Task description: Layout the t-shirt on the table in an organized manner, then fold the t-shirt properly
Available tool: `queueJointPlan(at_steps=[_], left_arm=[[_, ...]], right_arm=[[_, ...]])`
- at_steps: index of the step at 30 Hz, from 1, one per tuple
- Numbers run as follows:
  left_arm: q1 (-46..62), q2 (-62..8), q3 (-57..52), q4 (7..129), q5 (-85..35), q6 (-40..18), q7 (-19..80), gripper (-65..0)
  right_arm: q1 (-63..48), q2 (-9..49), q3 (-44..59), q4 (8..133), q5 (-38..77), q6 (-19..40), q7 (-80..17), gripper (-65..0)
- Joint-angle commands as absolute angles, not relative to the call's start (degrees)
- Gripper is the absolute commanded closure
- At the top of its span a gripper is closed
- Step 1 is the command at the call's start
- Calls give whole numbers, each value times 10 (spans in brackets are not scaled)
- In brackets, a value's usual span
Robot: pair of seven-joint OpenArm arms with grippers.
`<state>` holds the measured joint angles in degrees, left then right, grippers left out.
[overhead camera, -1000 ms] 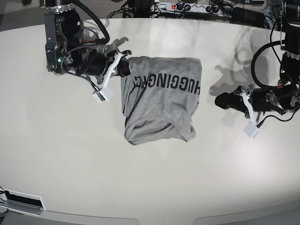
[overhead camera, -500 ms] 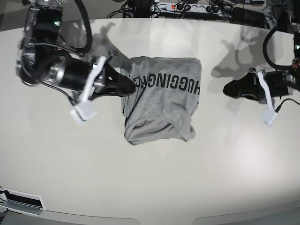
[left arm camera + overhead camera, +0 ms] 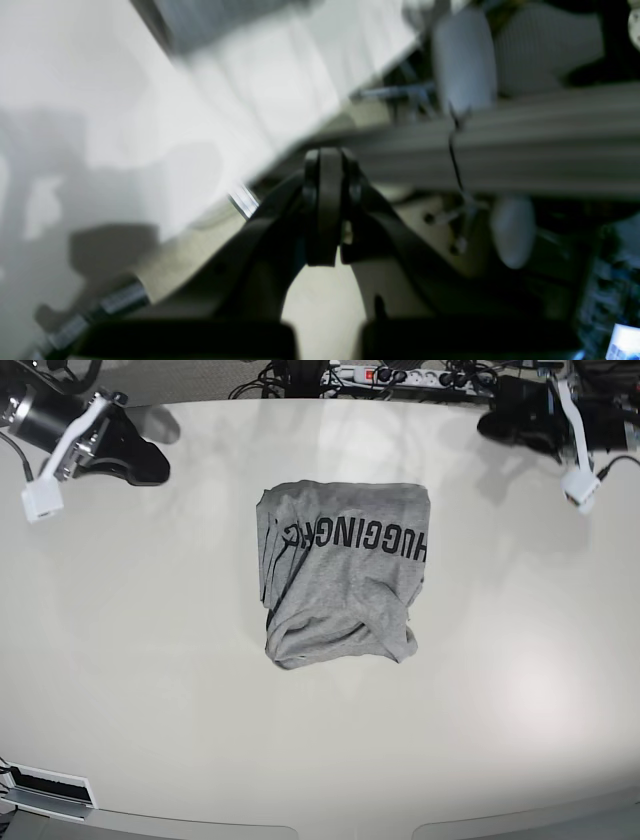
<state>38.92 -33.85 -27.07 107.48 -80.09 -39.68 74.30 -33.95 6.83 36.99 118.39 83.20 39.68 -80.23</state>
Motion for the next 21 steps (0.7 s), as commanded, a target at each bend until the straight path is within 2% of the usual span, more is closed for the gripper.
queueJointPlan(at_steps=[1, 14, 19, 21], left_arm=[[411, -347, -276, 1086, -812, -400, 736, 0], [616, -345, -274, 1086, -745, -400, 717, 0], [640, -325, -231, 1070, -649, -400, 652, 0], [639, -324, -189, 1045, -610, -400, 619, 0]], right_arm=[[-367, 74, 379, 1202, 850, 400, -800, 0], [-614, 75, 386, 1221, 850, 400, -800, 0], [-630, 78, 375, 1152, 711, 400, -800, 0], [-628, 87, 348, 1108, 666, 400, -773, 0]])
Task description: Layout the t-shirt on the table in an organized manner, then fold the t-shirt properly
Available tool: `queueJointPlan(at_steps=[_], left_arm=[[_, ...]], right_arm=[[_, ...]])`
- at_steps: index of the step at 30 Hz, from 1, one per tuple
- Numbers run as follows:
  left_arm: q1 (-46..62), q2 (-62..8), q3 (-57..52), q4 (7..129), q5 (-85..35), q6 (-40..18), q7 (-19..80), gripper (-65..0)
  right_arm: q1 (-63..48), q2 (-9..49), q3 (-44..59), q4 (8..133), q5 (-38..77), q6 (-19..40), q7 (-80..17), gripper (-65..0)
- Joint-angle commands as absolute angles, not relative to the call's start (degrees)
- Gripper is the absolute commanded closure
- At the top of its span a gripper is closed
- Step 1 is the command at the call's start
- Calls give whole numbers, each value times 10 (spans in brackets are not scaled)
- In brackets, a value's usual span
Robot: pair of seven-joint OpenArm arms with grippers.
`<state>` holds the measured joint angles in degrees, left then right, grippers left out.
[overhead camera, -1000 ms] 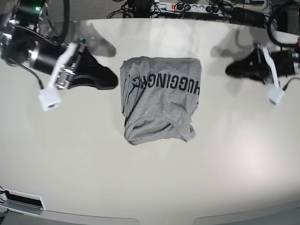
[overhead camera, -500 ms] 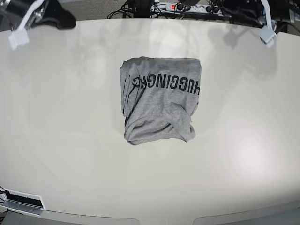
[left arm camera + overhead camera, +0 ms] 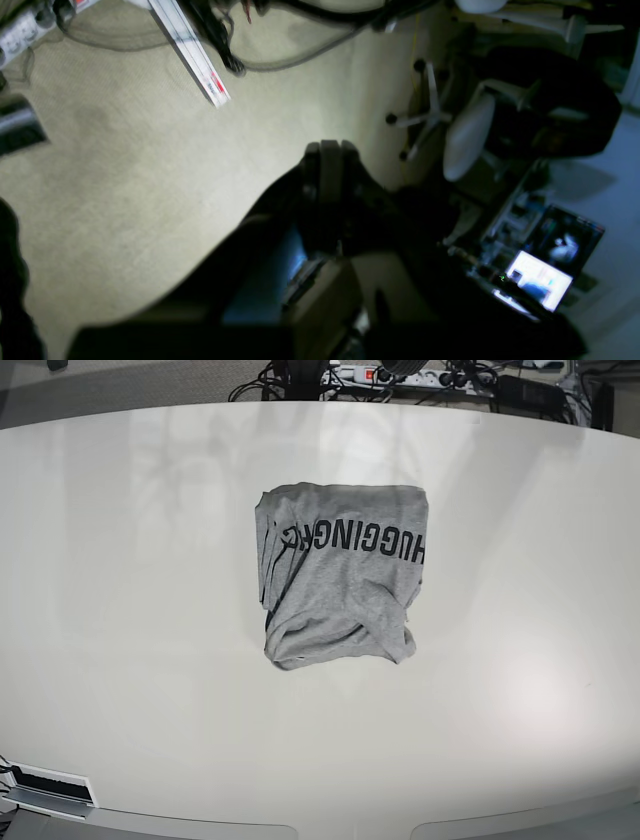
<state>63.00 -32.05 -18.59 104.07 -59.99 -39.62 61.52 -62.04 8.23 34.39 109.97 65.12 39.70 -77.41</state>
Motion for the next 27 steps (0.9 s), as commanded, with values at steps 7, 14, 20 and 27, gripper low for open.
queueJointPlan(at_steps=[7, 14, 20, 27], left_arm=[[573, -323, -51, 918, -473, -378, 496, 0], [422, -284, 46, 714, -362, -373, 372, 0], [276, -232, 126, 475, -243, -372, 133, 0], [114, -160, 210, 293, -140, -247, 5, 0]], right_arm=[[-565, 138, 220, 918, 500, 400, -645, 0], [-439, 159, 101, 677, 366, 400, -483, 0], [-325, 159, 0, 488, 243, 400, -332, 0], [-224, 145, -92, 399, 151, 289, -241, 0]])
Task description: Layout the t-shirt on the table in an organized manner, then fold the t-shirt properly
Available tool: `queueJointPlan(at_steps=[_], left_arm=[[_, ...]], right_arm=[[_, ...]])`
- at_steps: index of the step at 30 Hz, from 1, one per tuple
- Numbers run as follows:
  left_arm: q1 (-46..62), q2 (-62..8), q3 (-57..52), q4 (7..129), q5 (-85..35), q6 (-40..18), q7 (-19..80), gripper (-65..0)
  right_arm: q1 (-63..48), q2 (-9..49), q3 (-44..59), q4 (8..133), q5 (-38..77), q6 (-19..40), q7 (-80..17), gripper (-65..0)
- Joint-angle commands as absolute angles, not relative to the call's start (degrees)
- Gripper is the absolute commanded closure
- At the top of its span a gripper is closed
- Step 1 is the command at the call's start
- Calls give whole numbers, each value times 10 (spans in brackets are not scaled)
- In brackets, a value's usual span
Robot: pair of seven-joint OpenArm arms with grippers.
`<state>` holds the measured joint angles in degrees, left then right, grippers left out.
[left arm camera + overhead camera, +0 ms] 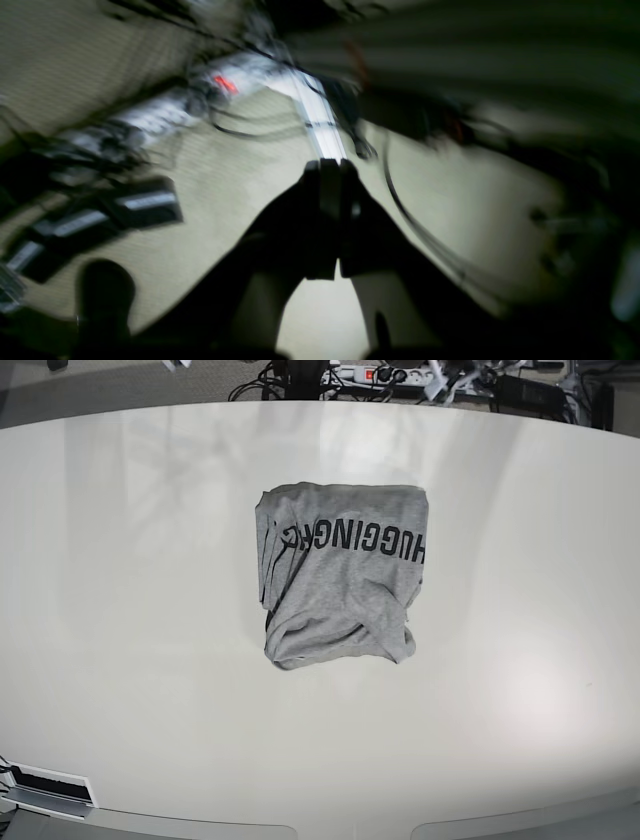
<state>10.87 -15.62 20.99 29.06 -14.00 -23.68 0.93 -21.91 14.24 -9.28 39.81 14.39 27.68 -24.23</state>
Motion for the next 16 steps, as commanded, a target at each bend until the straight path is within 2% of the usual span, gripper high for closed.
queueJointPlan(at_steps=[1, 3, 5, 10, 16], left_arm=[[106, -149, 214, 283, -140, -218, -4, 0], [103, -132, 215, 273, -140, -170, -32, 0], [108, -118, 213, 273, -140, -145, -54, 0], [111, -96, 213, 272, -140, -150, -55, 0], [122, -93, 213, 273, -174, -149, -56, 0]], right_arm=[[-216, 138, -98, 399, 130, 262, -234, 0], [-206, 121, -106, 399, 87, 215, -215, 0], [-202, 104, -106, 399, 55, 194, -196, 0], [-197, 78, -106, 399, 8, 178, -158, 0], [-193, 73, -106, 399, 34, 184, -158, 0]])
